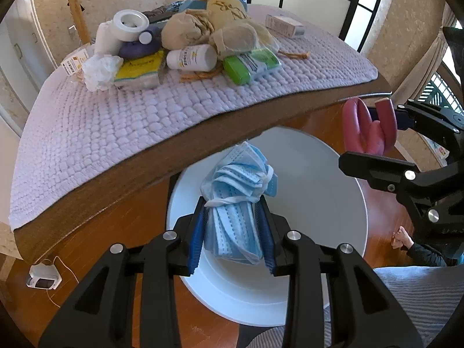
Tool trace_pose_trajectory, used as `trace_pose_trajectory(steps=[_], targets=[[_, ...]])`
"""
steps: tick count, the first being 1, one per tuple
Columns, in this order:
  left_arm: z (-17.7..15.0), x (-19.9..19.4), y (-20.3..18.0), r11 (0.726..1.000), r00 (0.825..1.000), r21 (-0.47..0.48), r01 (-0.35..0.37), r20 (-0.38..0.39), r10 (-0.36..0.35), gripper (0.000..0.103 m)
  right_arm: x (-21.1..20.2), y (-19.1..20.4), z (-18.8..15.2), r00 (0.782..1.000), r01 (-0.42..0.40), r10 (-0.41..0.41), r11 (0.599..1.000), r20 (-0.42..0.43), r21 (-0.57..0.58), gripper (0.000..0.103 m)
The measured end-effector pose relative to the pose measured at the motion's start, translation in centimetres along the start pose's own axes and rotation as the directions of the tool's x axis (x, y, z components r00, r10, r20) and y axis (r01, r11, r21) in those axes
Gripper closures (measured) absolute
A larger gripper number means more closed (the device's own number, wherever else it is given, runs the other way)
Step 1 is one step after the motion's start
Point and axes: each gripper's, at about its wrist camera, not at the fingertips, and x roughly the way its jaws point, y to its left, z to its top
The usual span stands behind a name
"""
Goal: Collect trash
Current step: 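Carry the blue mask and pink curler over the white bin with both tools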
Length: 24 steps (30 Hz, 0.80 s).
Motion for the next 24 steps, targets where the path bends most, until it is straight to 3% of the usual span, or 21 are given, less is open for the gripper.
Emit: trace_pose_trajectory(steps=[24], targets=[[-0.6, 4.0, -1.4, 1.0, 0.996, 0.009, -0.023, -0.08, 0.024, 0.067, 2.4, 0.4, -0.7, 0.998, -0.026, 0.026, 1.0, -0.059, -0.001, 0.039]])
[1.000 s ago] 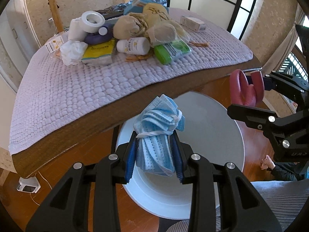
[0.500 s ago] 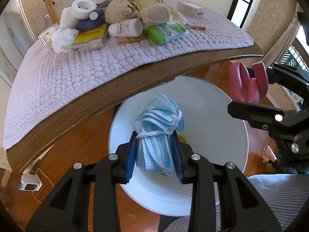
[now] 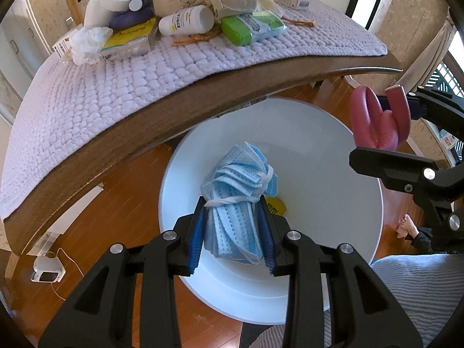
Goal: Collect trash
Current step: 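Carry the blue mask and pink curler over the white bin with both tools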
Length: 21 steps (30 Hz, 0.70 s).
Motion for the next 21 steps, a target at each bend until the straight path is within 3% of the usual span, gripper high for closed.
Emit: trace_pose_trajectory(steps=[21], targets=[[-0.6, 4.1, -0.4, 1.0, 0.998, -0.014, -0.021, -0.051, 0.021, 0.067, 3.2, 0.1, -0.4, 0.998, -0.014, 0.016, 0.999, -0.054, 0.032, 0.039]])
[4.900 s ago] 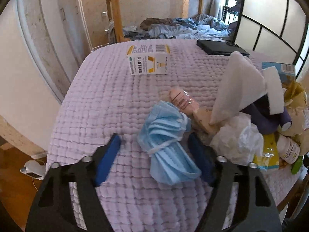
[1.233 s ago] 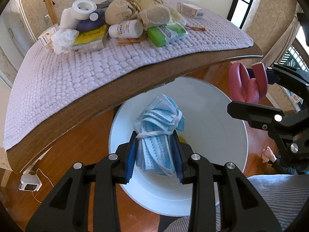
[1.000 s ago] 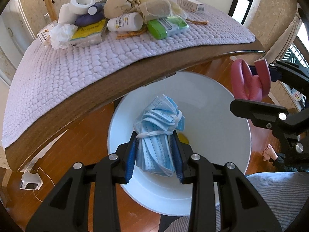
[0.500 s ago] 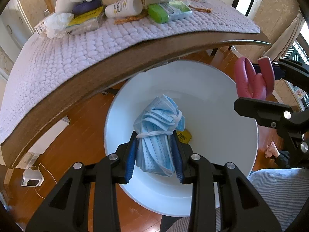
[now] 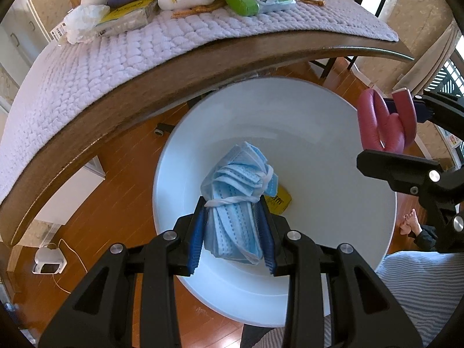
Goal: Collect trash
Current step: 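Carry the blue mask and pink curler over the white bin with both tools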
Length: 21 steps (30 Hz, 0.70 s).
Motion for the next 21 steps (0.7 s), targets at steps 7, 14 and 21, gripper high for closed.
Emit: trace_pose_trajectory(steps=[7, 14, 21], targets=[[0.2, 1.4, -0.3, 1.0, 1.0, 0.002, -0.004, -0.013, 0.004, 0.067, 0.3, 0.1, -0.1, 1.0, 0.003, -0.003, 1.0, -0.003, 0.0, 0.039], [0.5, 2.6, 0.0, 1.0, 1.0, -0.002, -0.004, -0.021, 0.004, 0.067, 0.5, 0.3, -0.2, 1.0, 0.004, -0.004, 1.0, -0.004, 0.0, 0.039], [0.6, 3.4, -0.1, 1.0, 1.0, 0.0, -0.009, -0.027, 0.009, 0.067, 0.8, 0.3, -0.2, 1.0, 0.001, -0.001, 1.0, -0.012, 0.007, 0.039]])
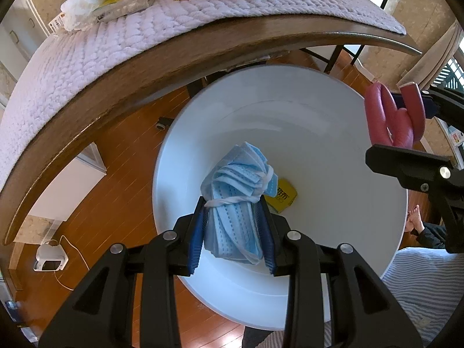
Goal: Collect trash
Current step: 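Carry the blue mask and pink curler over the white bin with both tools, then open both tools to drop the mask and curler into the bin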
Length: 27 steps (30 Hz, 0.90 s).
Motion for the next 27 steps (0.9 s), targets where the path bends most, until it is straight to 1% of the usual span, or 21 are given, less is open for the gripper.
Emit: trace_pose_trajectory(steps=[4, 24, 26, 27], targets=[[0.07, 0.44, -0.08, 1.0, 1.0, 0.001, 0.001, -0.002, -0.001, 0.067, 0.16, -0.03, -0.02, 1.0, 0.0, 0.0, 1.0, -0.005, 0.001, 0.039], [0.08, 0.21, 0.01, 1.0, 1.0, 0.001, -0.002, -0.002, 0.002, 0.066, 0.82, -0.52, 0.17, 1.0, -0.005, 0.005, 1.0, -0.028, 0.021, 0.039], [-0.01, 0.33, 0.02, 1.0, 1.0, -0.002, 0.002, -0.001, -0.002, 0.047, 0.68, -0.63, 0.14, 1.0, -0.014, 0.014, 0.999, -0.022, 0.033, 0.037], [-0.11, 0.21, 0.2, 1.0, 1.0, -0.008, -0.006, 0.007, 0.006, 0.029, 0.52, -0.7, 0.17, 1.0, 0.0, 0.001, 0.999, -0.016, 0.04, 0.027]])
